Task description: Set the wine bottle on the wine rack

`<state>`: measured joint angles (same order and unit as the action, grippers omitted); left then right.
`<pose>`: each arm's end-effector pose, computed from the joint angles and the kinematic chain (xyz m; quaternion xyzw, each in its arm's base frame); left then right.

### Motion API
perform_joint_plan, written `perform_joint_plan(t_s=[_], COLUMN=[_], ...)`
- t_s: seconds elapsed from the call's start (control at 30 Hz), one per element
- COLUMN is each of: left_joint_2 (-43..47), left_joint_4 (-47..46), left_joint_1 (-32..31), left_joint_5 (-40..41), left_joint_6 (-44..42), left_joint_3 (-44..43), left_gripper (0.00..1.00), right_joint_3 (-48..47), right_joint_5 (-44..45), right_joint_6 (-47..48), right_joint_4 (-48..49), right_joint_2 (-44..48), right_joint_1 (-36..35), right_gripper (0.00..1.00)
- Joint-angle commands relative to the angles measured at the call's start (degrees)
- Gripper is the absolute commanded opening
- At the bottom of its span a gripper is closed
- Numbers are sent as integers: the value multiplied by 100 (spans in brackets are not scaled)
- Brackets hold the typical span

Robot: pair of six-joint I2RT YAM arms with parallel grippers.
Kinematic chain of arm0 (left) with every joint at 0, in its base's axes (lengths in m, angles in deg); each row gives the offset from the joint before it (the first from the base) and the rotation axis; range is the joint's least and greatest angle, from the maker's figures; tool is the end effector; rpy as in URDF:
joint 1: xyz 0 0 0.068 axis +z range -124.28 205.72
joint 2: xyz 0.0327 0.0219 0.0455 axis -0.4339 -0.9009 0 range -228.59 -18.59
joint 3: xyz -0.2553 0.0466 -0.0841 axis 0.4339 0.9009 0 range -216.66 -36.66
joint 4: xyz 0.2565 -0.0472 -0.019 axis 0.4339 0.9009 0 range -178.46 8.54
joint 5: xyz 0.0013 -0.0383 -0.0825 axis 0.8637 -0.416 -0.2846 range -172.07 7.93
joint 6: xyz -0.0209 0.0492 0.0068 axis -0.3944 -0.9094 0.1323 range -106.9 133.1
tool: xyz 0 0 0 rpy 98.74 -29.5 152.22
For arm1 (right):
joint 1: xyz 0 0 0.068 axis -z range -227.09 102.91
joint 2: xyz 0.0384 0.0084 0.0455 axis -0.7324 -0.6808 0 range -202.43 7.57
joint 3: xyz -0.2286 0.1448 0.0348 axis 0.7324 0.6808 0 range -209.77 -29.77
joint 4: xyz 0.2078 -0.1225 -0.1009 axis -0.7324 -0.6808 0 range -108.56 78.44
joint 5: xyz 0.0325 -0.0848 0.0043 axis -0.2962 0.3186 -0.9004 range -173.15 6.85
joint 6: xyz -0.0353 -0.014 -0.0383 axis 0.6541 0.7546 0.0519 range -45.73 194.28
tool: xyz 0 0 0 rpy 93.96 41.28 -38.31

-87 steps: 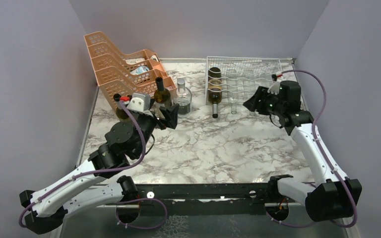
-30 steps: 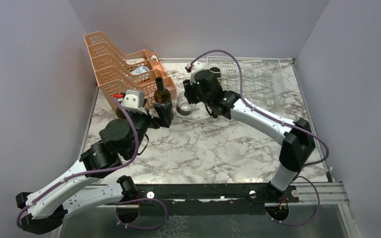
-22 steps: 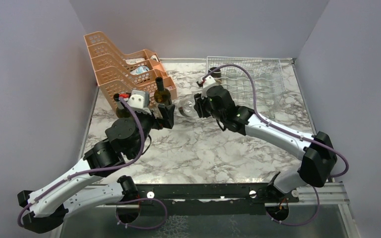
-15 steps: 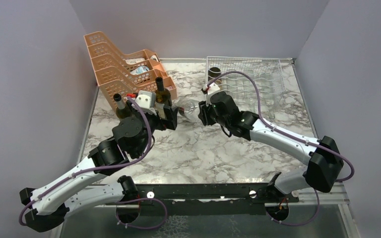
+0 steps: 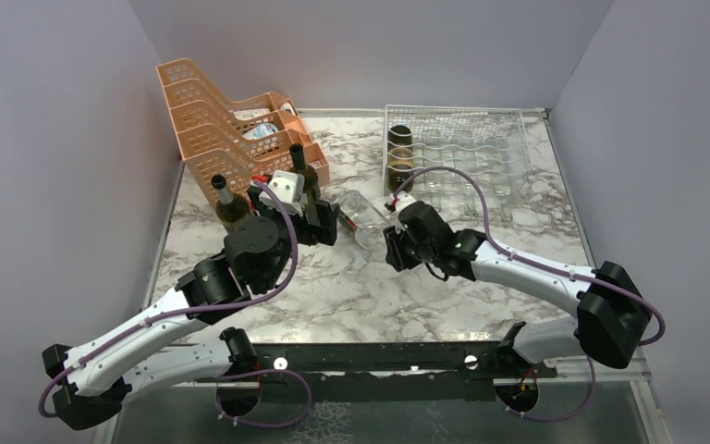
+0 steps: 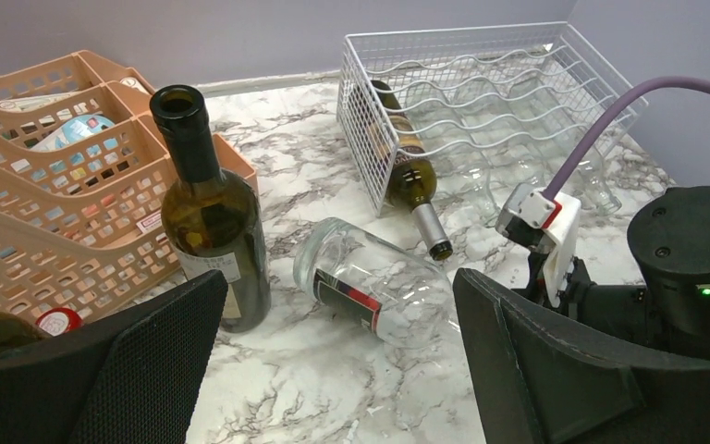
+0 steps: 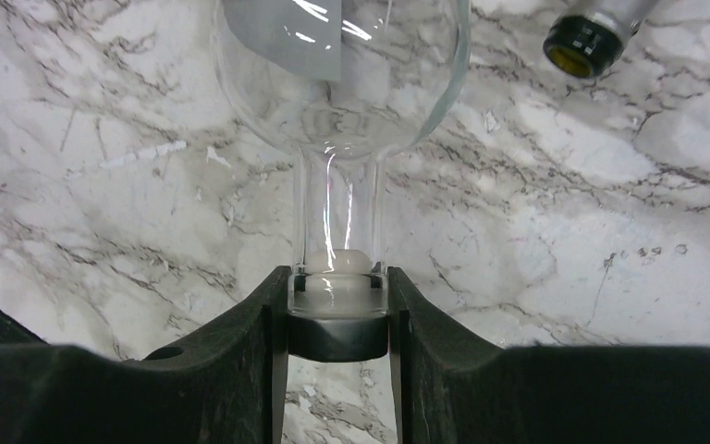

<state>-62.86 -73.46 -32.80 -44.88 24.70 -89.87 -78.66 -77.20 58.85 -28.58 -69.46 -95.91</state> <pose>0.1048 -0.1300 0.3844 0.0849 0.7313 -0.1700 0.6550 0.1888 0.2099 0.2306 -0.2462 0.8900 0.1618 0.3481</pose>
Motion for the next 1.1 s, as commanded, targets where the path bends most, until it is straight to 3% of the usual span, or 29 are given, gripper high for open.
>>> perform_joint_plan(t_s=[0.0,0.17,0.27,0.5,0.73,1.07], left_joint_2=[-28,-106,-147,-148,-149,-179], left_joint_4=[-194,-217,-209,-166,-154,-156], left_joint_1=[-14,-13,-15,-10,-10,-10], left_joint_5=[-124,-150,-176,-186,-186,-168], left_joint_6=[-11,-67,-83,-96,-118,-184], left_joint_3=[106,118,126,152,171,170], left_gripper=[99,99,99,99,99,99], right_joint_3=[230,269,106,-58,-156,-572], right_joint_5=[-330,-400,-440,-279,-214,-124], right_joint_6=[-111,-181,-188,-277,-338,-344], right_joint_4=[-134,-248,-441,-550,-392,-75], right_joint_2=[61,-198,-508,-977,-1086,-1556], right_joint_1=[-49,-52,-49,-49,-53,-50], right_gripper=[1,3,16,26,49,53])
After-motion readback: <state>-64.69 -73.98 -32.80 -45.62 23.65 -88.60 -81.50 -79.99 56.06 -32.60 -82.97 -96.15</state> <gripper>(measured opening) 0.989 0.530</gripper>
